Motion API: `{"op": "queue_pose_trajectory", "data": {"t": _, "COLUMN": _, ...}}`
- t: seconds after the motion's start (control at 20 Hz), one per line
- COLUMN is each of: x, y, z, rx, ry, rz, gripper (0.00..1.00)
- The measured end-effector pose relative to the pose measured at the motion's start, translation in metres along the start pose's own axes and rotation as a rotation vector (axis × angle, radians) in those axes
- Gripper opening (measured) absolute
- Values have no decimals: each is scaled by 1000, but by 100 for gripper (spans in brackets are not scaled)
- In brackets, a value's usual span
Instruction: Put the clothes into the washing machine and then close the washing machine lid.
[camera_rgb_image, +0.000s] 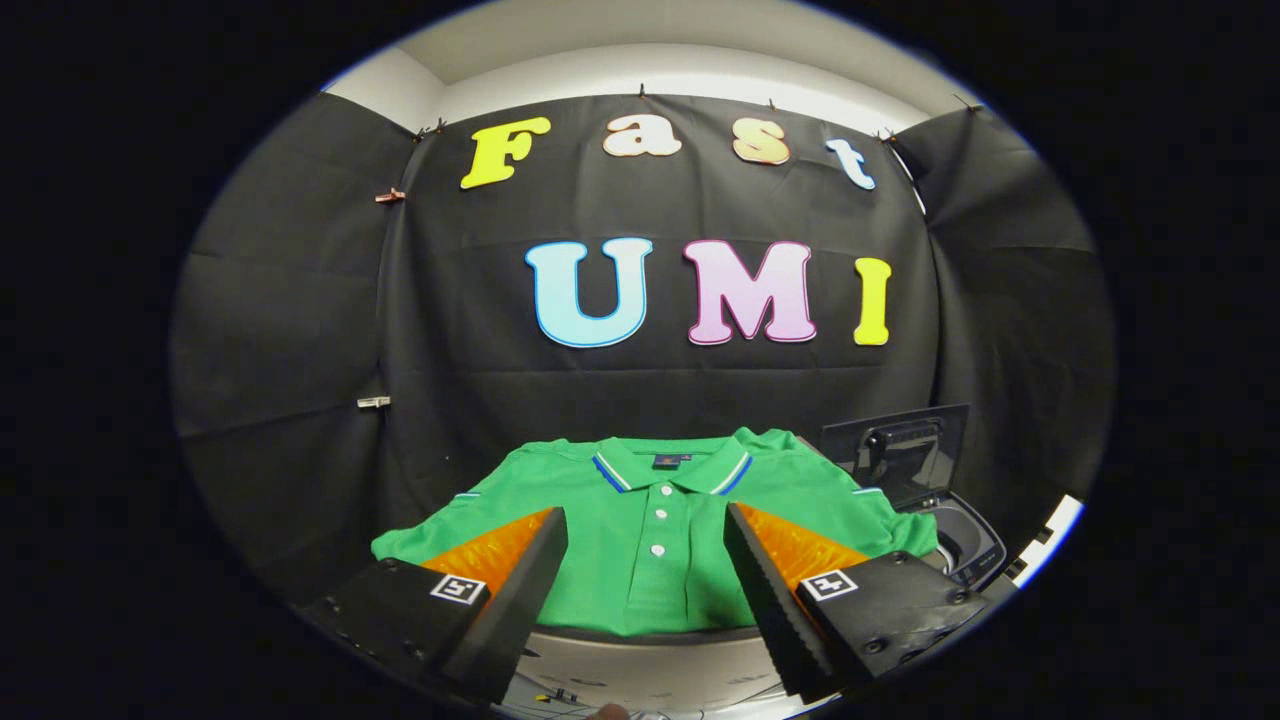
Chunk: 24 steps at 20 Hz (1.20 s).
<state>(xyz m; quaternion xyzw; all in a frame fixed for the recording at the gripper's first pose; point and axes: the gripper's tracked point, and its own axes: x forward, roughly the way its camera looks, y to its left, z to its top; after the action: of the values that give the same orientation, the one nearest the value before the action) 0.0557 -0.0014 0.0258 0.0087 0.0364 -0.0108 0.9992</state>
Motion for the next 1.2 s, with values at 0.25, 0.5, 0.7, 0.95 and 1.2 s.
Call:
{"op": "queue_pose_trajectory", "data": {"t": 0.25, "x": 45, "y": -1, "z": 8, "rx": -31, "ry": 101, "rz": -11, "gripper": 99}}
{"op": "queue_pose_trajectory", "data": {"t": 0.5, "x": 85, "y": -12, "z": -21, "rx": 0, "ry": 319, "rz": -60, "gripper": 98}}
{"op": "queue_pose_trajectory", "data": {"t": 0.7, "x": 105, "y": -12, "z": -51, "rx": 25, "ry": 501, "rz": -61, "gripper": 100}}
{"op": "queue_pose_trajectory", "data": {"t": 0.95, "x": 107, "y": -15, "z": -70, "rx": 18, "ry": 709, "rz": -51, "gripper": 100}}
{"op": "queue_pose_trajectory", "data": {"t": 1.2, "x": 109, "y": -20, "z": -75, "rx": -17, "ry": 936, "rz": -49, "gripper": 96}}
